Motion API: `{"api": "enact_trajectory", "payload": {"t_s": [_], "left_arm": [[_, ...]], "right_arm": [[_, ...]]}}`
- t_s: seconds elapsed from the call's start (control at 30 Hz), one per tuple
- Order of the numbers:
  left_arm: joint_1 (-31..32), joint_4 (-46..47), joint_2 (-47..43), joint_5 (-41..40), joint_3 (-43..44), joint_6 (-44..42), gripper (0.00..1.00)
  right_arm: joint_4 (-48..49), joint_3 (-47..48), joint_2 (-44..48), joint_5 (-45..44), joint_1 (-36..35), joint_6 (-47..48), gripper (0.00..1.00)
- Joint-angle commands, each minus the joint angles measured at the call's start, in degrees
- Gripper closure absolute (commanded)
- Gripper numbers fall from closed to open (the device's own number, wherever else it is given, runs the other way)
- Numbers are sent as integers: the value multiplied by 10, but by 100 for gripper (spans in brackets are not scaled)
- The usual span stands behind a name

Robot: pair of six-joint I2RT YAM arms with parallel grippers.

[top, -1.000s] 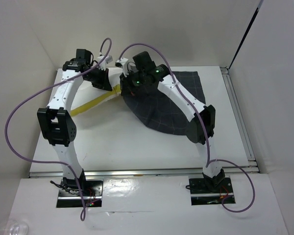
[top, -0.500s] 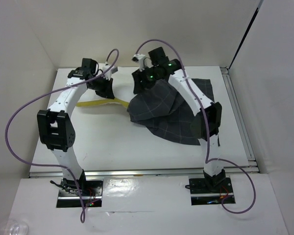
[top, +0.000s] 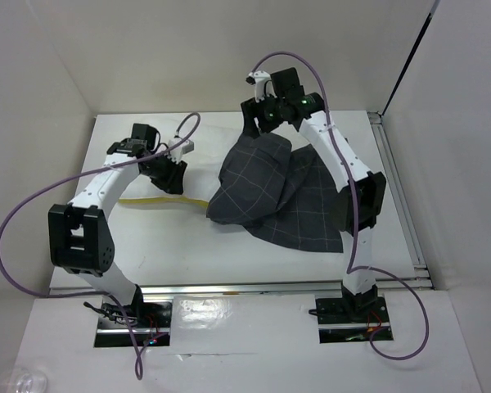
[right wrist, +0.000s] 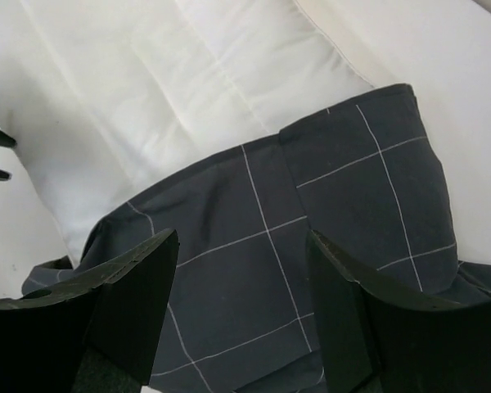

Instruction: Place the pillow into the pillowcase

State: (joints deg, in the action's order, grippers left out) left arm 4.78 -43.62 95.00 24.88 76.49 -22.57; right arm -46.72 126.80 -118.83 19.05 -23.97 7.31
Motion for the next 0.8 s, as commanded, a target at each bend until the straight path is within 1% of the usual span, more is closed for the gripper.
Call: {"api": "enact_trajectory", "payload": {"t_s": [0.0, 0.13, 0.17, 0.23, 0.3, 0.4, 0.47, 0.5, 0.53, 0.57, 0.6, 0.63, 0.67, 0.7, 0.77], "left_arm": [[-4, 44, -48, -25, 23, -5, 50], [-4, 85, -48, -62, 68, 23, 49], [-4, 85, -48, -67, 77, 24, 49], [-4, 108, -48, -76, 92, 31, 49], [-4, 114, -43, -81, 97, 31, 49], [-4, 126, -43, -87, 97, 36, 49], [-4, 132, -43, -87, 92, 36, 49], [-4, 132, -43, -87, 86, 36, 49], [-4, 142, -49, -80, 81, 36, 49], [-4, 148, -49, -80, 75, 36, 49], [-4, 155, -49, -80, 66, 36, 49], [-4, 172, -49, -80, 66, 36, 49], [-4, 182, -49, -80, 58, 36, 49], [-4, 191, -43, -75, 58, 30, 49], [-4, 218, -13, -75, 66, 30, 46]], "right_arm": [[15, 52, -59, 3, -3, -2, 29], [1, 93, -116, -8, -3, -2, 29], [1, 99, -140, -8, -3, -2, 29], [7, 99, -158, -22, -3, -2, 29], [21, 93, -179, -58, -20, 4, 29], [28, 93, -208, -103, -27, 10, 29], [46, 93, -216, -103, -27, 10, 34], [53, 93, -216, -103, -27, 10, 40], [61, 85, -216, -103, -27, 16, 51], [79, 79, -216, -103, -27, 16, 77], [90, 78, -216, -97, -27, 16, 88], [99, 78, -211, -85, -27, 10, 96], [114, 78, -203, -74, -27, 10, 100], [120, 85, -203, -46, -27, 10, 100], [134, 85, -186, -25, -32, 10, 100]]}}
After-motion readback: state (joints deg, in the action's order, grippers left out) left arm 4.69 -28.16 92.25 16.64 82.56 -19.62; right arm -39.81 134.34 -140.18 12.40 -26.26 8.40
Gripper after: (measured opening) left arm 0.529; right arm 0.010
